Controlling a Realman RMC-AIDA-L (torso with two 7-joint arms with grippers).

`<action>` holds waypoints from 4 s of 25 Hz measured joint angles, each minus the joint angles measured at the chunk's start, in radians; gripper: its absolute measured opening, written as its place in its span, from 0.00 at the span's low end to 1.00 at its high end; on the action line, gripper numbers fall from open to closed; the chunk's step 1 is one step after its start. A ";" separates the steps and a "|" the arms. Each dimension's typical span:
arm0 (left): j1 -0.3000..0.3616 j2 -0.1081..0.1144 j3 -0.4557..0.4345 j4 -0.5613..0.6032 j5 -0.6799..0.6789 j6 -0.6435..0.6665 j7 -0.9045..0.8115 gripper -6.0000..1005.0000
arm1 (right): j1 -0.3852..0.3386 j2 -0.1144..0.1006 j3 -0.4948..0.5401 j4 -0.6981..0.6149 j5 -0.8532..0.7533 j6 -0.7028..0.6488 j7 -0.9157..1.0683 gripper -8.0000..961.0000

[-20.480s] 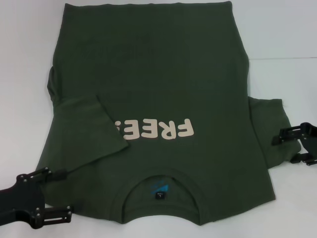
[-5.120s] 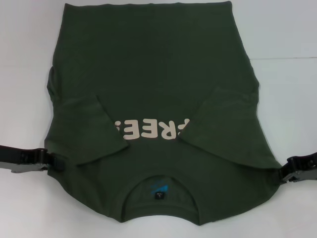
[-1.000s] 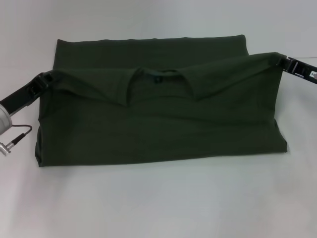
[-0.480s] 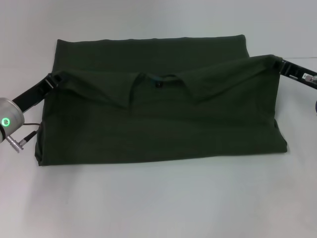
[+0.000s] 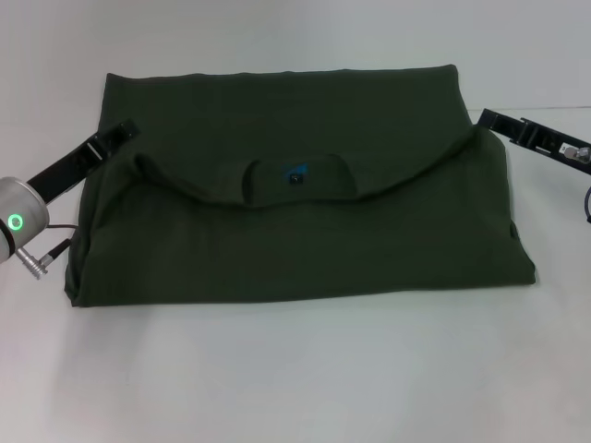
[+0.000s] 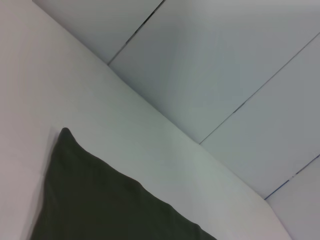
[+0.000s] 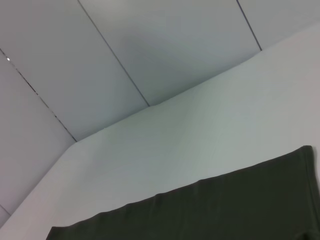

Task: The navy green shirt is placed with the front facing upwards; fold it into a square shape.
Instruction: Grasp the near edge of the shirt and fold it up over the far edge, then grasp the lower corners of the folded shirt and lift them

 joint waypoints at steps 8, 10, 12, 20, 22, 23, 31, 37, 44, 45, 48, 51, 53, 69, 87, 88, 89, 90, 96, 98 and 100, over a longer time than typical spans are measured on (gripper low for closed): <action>0.062 0.020 0.001 0.020 0.001 0.145 -0.053 0.66 | -0.037 -0.022 0.004 -0.005 0.013 -0.073 0.064 0.59; 0.086 0.038 0.016 0.036 0.027 0.207 -0.133 0.70 | -0.061 -0.046 0.001 -0.006 0.014 -0.121 0.106 0.64; 0.108 0.057 0.050 0.063 0.065 0.249 -0.209 0.75 | -0.084 -0.075 -0.017 -0.004 0.008 -0.176 0.143 0.68; 0.154 0.118 0.122 0.273 0.340 0.459 -0.396 0.87 | -0.166 -0.143 -0.119 -0.007 0.000 -0.351 0.222 0.96; 0.151 0.127 0.123 0.293 0.386 0.478 -0.408 0.88 | -0.178 -0.144 -0.122 -0.007 -0.001 -0.361 0.223 0.97; 0.140 0.136 0.126 0.312 0.472 0.496 -0.422 0.88 | -0.181 -0.144 -0.122 -0.008 -0.002 -0.363 0.223 0.97; 0.114 0.138 0.197 0.312 0.577 0.459 -0.416 0.89 | -0.183 -0.136 -0.124 -0.007 -0.012 -0.355 0.223 0.97; 0.111 0.129 0.248 0.306 0.581 0.428 -0.404 0.89 | -0.177 -0.133 -0.131 -0.005 -0.013 -0.338 0.219 0.97; 0.110 0.122 0.271 0.302 0.581 0.397 -0.385 0.89 | -0.166 -0.131 -0.145 0.000 -0.012 -0.318 0.215 0.97; 0.110 0.120 0.277 0.302 0.581 0.391 -0.380 0.89 | -0.165 -0.131 -0.145 0.000 -0.013 -0.316 0.214 0.97; 0.111 0.115 0.303 0.302 0.582 0.381 -0.376 0.89 | -0.161 -0.131 -0.147 0.001 -0.012 -0.310 0.214 0.97; 0.114 0.109 0.330 0.302 0.582 0.380 -0.375 0.89 | -0.156 -0.130 -0.155 0.002 -0.012 -0.304 0.214 0.97; 0.114 0.106 0.337 0.302 0.582 0.381 -0.375 0.89 | -0.155 -0.130 -0.158 0.003 -0.012 -0.303 0.214 0.97; 0.123 0.099 0.349 0.314 0.583 0.353 -0.369 0.53 | -0.153 -0.130 -0.169 -0.002 -0.012 -0.299 0.223 0.97; 0.110 0.107 0.374 0.313 0.593 0.356 -0.376 0.04 | -0.135 -0.184 -0.255 -0.186 -0.189 -0.377 0.483 0.96; 0.109 0.108 0.374 0.313 0.593 0.357 -0.376 0.04 | -0.126 -0.194 -0.264 -0.222 -0.242 -0.391 0.552 0.96; 0.108 0.108 0.373 0.314 0.593 0.358 -0.376 0.04 | -0.113 -0.204 -0.270 -0.253 -0.297 -0.413 0.614 0.96; 0.107 0.108 0.373 0.314 0.593 0.359 -0.376 0.04 | -0.098 -0.212 -0.274 -0.280 -0.343 -0.432 0.662 0.96; 0.103 0.109 0.377 0.312 0.593 0.363 -0.369 0.05 | 0.019 -0.224 -0.278 -0.303 -0.615 -0.513 0.803 0.96; 0.103 0.109 0.378 0.311 0.593 0.364 -0.369 0.05 | 0.051 -0.210 -0.287 -0.283 -0.683 -0.506 0.807 0.96; 0.103 0.109 0.378 0.310 0.593 0.364 -0.369 0.05 | 0.070 -0.196 -0.299 -0.255 -0.709 -0.485 0.805 0.96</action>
